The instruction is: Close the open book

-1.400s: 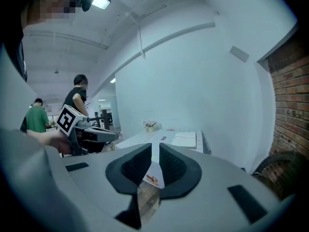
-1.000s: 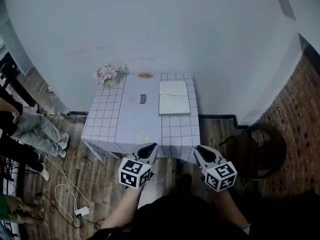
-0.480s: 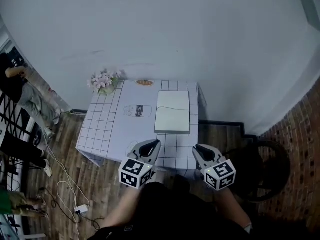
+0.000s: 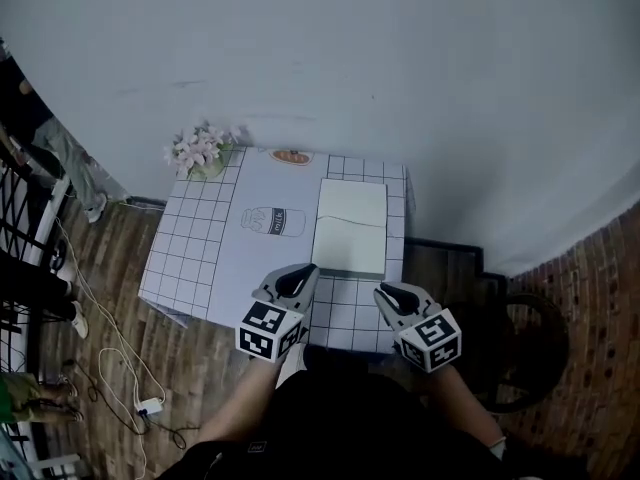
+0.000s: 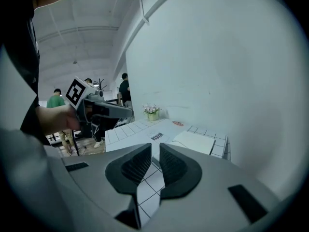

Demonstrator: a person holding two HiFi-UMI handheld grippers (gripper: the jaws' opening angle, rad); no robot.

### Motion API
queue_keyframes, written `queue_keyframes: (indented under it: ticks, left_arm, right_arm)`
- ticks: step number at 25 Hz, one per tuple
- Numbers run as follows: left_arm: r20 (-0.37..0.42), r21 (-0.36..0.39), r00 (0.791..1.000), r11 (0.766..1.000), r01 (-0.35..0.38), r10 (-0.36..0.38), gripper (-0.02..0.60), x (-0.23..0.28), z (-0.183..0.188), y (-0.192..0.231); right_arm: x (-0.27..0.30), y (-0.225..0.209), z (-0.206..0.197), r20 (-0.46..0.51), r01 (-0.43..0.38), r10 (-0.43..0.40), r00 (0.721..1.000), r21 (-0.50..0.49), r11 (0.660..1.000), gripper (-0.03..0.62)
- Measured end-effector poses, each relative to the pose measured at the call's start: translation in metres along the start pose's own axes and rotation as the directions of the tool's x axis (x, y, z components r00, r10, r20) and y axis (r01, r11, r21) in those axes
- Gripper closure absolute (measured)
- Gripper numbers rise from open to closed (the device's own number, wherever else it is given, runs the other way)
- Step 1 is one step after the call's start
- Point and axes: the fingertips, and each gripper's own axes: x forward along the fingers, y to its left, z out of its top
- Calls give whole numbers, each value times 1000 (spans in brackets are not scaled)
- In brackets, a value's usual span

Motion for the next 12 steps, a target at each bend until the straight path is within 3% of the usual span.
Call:
queue_keyframes:
  ticks: [6,12]
  left_arm:
    - [-4,-1,999,999,36,-36,572,4,-7,22]
    - [-2,-5,999,999,49,-49,572,0,-11,37]
  right_arm:
    - [31,-2,0,-38,39,-38,999,14,999,545]
    - [52,14,-4,-102,19,-29,994,-98,995,522]
